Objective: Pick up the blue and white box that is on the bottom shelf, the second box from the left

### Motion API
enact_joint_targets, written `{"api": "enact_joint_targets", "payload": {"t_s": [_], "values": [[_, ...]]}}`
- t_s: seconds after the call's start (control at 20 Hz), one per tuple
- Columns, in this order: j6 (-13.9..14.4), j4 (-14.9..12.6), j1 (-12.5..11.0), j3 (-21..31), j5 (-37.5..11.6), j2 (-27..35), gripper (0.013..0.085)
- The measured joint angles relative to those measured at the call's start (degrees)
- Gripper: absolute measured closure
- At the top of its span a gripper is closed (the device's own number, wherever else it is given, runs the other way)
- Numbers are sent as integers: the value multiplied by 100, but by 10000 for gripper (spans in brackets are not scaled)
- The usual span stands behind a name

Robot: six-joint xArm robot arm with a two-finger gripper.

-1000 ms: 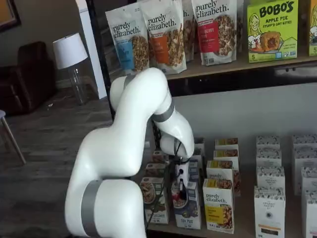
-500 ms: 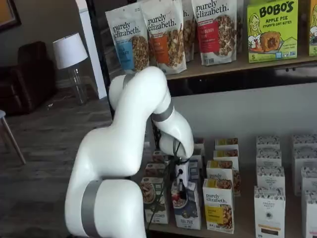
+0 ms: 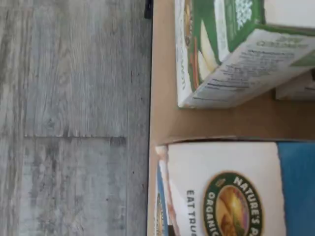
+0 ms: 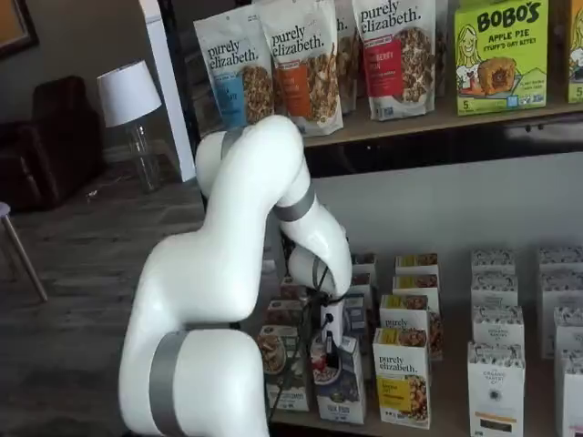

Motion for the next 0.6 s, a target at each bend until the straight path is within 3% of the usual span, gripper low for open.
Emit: {"api": "enact_joint_targets", "payload": {"t_s": [0.5, 0.6], "values": [[3, 69, 101, 730, -142, -499, 570], [107, -8, 144, 965, -229, -658, 570]]}}
